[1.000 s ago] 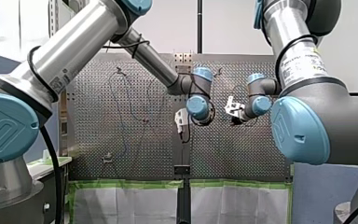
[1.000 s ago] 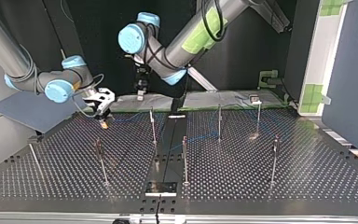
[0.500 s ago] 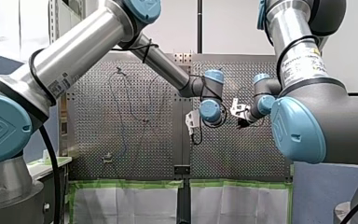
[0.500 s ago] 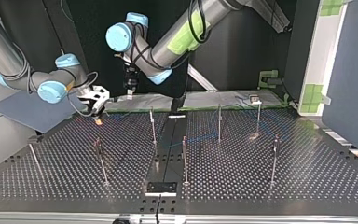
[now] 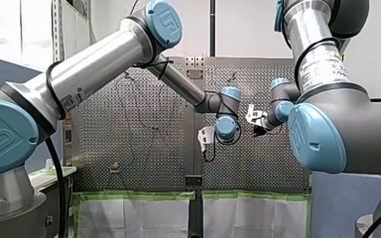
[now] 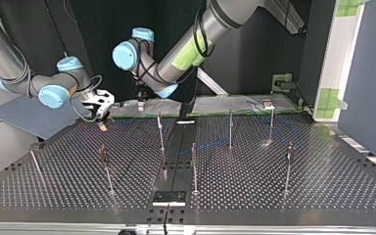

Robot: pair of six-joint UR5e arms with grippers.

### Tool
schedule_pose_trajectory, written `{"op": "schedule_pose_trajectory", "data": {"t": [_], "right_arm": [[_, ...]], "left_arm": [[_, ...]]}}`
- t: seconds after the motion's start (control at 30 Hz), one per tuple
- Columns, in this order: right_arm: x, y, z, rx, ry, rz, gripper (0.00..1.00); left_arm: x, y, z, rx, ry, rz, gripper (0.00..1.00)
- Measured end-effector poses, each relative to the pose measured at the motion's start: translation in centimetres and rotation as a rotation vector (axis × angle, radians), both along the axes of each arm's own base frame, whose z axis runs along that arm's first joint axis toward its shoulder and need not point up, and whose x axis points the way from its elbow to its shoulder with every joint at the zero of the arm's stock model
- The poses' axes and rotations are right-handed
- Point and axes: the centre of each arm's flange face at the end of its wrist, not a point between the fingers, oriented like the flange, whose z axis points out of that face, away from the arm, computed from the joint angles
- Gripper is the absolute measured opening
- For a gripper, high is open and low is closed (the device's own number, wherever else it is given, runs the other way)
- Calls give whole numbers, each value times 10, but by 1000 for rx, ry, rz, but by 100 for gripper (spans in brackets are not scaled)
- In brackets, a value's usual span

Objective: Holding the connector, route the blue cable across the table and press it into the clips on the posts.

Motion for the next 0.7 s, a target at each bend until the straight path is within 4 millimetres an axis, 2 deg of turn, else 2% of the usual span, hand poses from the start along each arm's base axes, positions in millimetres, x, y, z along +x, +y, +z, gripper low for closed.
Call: {"op": "schedule_pose_trajectory", "data": {"t": [0.4,0.7], "right_arm": [[0,0,0,1,0,0,0],[0,0,0,1,-1,1,0]], "left_arm": [[28,-10,36,-62,-69,44,100],[41,-16,17,-35,-37,55,100]]}}
